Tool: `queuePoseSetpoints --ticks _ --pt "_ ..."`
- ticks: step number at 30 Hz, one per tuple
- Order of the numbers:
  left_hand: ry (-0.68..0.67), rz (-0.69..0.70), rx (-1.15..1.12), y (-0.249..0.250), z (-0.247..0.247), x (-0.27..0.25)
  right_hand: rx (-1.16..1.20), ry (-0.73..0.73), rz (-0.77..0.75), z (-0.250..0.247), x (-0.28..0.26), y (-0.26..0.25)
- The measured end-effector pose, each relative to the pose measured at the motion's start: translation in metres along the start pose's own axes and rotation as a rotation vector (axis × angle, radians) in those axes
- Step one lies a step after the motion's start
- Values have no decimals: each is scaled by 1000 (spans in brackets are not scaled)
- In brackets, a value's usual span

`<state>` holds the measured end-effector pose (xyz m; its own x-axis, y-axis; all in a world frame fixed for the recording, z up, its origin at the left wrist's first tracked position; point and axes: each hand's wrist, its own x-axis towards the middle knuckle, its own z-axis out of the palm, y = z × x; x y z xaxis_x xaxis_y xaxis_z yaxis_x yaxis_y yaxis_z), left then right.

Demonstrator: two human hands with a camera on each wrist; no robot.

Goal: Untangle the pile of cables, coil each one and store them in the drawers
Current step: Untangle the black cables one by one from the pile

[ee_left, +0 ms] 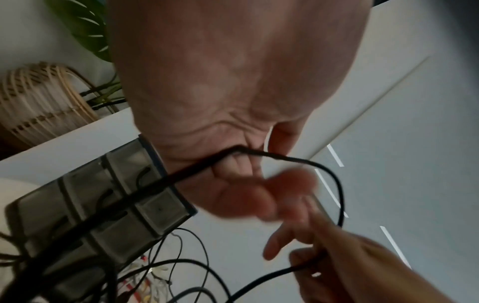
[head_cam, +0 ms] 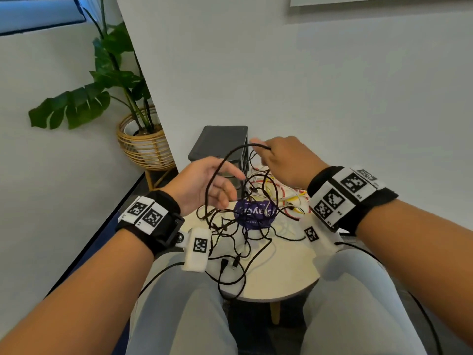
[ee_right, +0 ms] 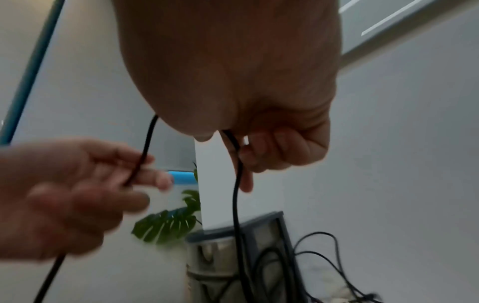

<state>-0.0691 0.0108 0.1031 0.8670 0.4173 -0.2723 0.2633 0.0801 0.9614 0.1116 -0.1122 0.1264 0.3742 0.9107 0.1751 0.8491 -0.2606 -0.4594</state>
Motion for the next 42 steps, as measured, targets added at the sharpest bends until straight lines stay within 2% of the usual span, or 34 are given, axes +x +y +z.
queuePoseSetpoints --ticks 3,7,10,13,14,15,18,19,23,27,29,32,34,36,38,39,42 --pt "-84 -70 -27 2 4 3 325 -79 -97 -3 -1 -10" --pt "-78 -69 -80 5 15 17 609 -121 -160 6 -5 -8" --pt "30 -10 -116 12 21 22 595 -259 -210 11 -19 -11" --pt "197 74 -5 22 25 21 473 -462 -226 11 -31 -9" --pt "238 107 67 25 26 20 474 -458 -224 8 -33 -8" --pt "268 137 150 29 27 19 497 -382 -215 5 -33 -7" --pt "252 203 358 40 28 12 539 58 -129 -3 -23 5" --pt "226 228 399 43 29 9 512 98 -103 -4 -19 9" --pt "190 401 459 62 35 -3 275 -152 -86 21 -10 15" --pt "301 622 369 81 30 -13 235 -235 3 55 -8 32" --pt "329 687 330 87 25 -16 255 -210 63 60 -8 37" --pt "314 663 378 88 20 -19 368 51 109 50 -4 34" --pt "258 621 425 85 20 -19 574 208 62 31 1 22" --pt "201 580 478 82 25 -17 697 142 -97 10 5 7" --pt "172 561 525 80 31 -15 644 9 -254 0 9 -10" --pt "168 560 533 80 33 -14 598 -16 -267 -2 10 -17" --pt "169 552 516 77 31 -14 609 89 -171 -2 16 -18"
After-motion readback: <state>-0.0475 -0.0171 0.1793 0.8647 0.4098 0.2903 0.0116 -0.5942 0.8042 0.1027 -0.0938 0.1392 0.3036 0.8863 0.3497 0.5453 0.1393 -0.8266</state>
